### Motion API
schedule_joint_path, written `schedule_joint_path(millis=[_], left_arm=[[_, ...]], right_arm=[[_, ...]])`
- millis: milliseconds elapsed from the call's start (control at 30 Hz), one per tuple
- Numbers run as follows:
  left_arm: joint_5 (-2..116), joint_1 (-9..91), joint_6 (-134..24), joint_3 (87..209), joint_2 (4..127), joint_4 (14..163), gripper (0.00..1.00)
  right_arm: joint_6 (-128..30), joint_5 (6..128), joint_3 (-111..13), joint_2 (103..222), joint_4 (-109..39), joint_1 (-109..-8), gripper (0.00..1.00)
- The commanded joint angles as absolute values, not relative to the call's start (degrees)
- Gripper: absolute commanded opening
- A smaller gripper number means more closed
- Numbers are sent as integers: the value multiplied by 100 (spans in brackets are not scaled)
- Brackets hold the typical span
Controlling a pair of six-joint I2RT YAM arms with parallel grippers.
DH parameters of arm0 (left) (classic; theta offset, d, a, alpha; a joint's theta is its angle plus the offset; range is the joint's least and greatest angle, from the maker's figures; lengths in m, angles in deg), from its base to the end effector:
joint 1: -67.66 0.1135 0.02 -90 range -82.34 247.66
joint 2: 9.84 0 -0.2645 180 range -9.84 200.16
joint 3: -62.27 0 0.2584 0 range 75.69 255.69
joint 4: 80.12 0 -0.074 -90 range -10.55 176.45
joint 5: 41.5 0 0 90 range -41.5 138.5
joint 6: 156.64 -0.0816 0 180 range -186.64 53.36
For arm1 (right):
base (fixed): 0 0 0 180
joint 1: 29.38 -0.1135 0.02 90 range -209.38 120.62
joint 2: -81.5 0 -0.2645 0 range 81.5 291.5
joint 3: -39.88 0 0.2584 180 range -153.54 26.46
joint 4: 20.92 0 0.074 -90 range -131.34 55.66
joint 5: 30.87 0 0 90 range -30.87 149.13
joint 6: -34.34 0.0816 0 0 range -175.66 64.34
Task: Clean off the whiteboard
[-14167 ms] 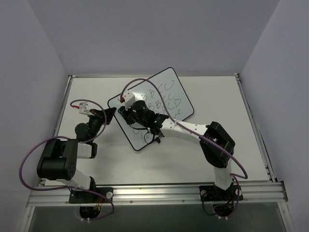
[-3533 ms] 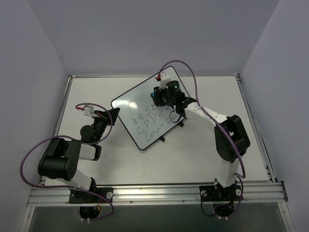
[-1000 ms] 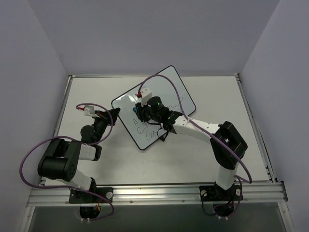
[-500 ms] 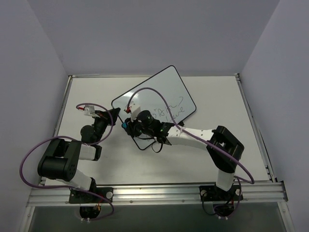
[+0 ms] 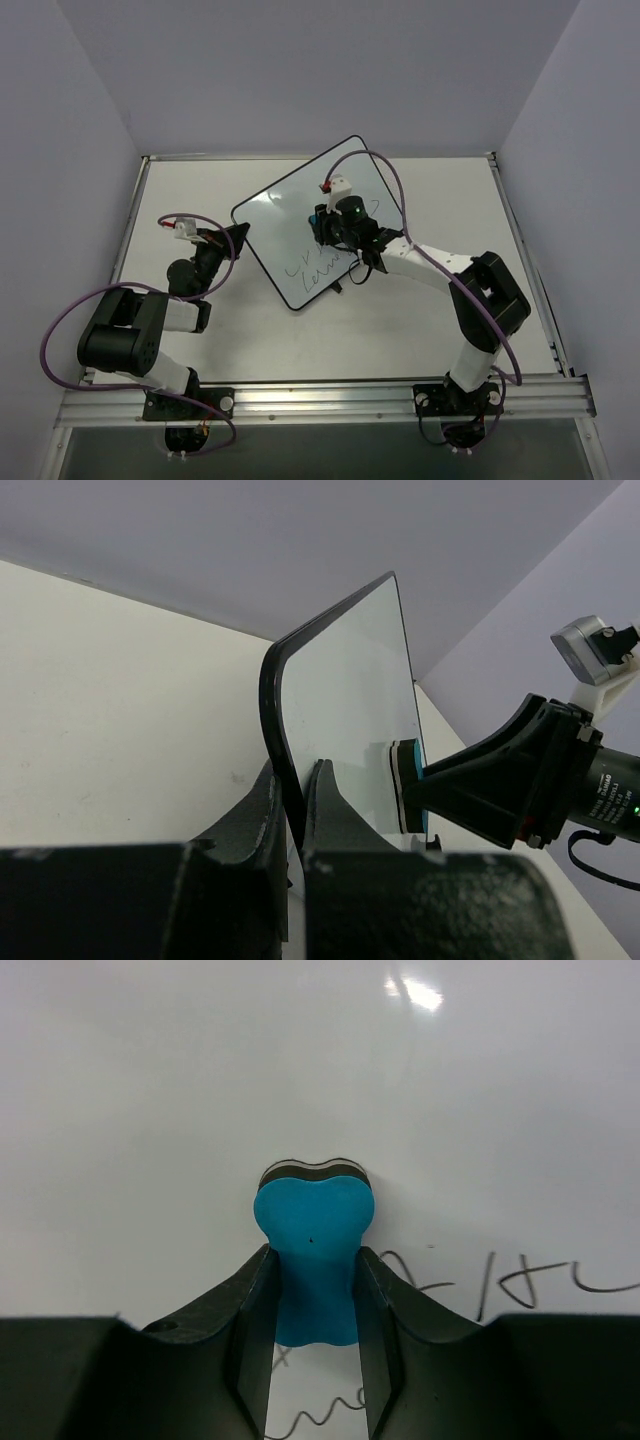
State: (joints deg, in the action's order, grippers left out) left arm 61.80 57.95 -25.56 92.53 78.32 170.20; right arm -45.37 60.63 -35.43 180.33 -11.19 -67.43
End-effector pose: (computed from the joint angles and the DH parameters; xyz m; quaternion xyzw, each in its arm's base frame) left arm 0.2912 -0.0689 0.1920 -0.0813 0.6235 -0.3976 0.6683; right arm 0.3520 0.2782 0.2347 -0.1966 0.7619 0.2620 0.5587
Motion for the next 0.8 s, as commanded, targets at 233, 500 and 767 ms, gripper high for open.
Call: schedule_joint_path(millis=[233,500,767], left_arm=[[6758,5562,-4080,9134,7937,16679,2],[6740,5553,-4080,9134,7937,16661,2],[6731,5553,-4071,9142,7954,16652,2]], right_arm=[[-4801,5850,-3314,17994,-1440,-6515,0],[-4784,6353,-3068,17888,-1079,-7657,0],[-4520,6239,-2769,17809,-833,-8361,0]])
